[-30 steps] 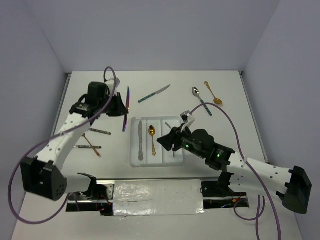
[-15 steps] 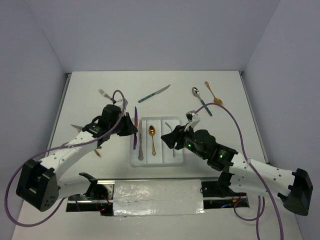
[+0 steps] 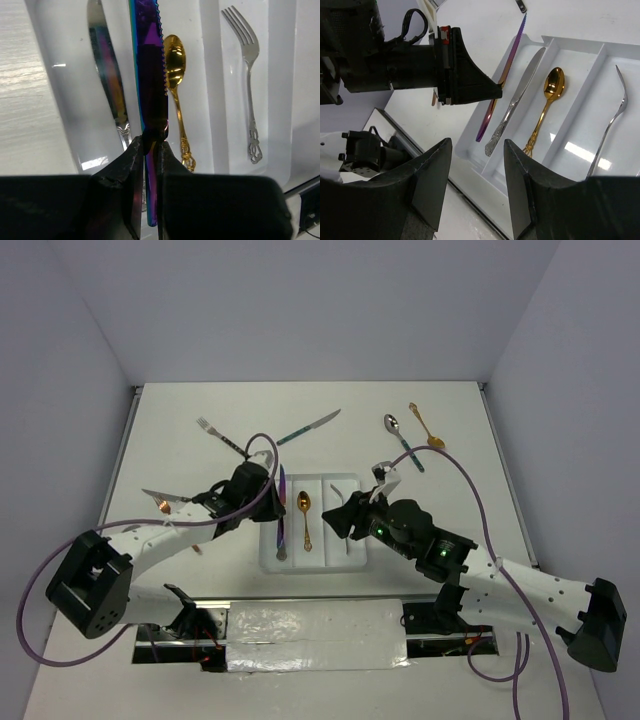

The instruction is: Sort the eating utensils into containers

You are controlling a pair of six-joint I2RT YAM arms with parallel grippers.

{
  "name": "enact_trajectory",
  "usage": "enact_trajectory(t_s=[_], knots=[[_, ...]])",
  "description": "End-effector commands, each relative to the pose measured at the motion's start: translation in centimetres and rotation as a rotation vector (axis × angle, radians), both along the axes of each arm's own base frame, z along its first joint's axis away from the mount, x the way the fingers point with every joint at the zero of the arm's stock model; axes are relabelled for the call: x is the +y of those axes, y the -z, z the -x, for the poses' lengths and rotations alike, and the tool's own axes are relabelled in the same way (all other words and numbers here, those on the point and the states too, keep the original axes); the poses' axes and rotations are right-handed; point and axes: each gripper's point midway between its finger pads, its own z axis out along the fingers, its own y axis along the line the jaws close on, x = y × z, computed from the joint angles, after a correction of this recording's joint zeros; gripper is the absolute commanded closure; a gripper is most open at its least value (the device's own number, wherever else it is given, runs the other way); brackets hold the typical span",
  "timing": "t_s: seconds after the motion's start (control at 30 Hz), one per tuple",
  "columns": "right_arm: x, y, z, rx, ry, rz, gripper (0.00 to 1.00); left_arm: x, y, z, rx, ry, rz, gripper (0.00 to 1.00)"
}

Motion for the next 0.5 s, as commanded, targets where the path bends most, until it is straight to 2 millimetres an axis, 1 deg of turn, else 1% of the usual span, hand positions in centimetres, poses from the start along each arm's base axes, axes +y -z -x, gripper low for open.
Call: enact_trajectory(t_s=[0.0, 0.17, 0.23, 0.27, 0.47], knots=[[0.5, -2.7, -0.1, -0.036, -0.009, -0.052, 0.46, 0.6, -1.2, -1.1, -0.079, -0.073, 0.011, 1.0], [0.3, -2.8, -0.2, -0.039, -0.001, -0.041, 0.46, 1.3, 0.3, -0.4, -0.048, -0.082, -0.035, 1.0], [0.1, -2.9, -0.2, -0.043, 0.004, -0.043, 0.46, 1.4, 0.4, -0.3, -0.053, -0.084, -0.042, 1.0], [0.0, -3.3, -0.1, -0.052, 0.004, -0.057, 0.46, 1.5, 0.5, -0.3, -0.051, -0.084, -0.044, 1.0], [0.0, -3.2, -0.1, -0.055, 0.001, -0.057, 0.46, 1.0, 1.2, 0.3, -0.022, -0.051, -0.073, 1.0]])
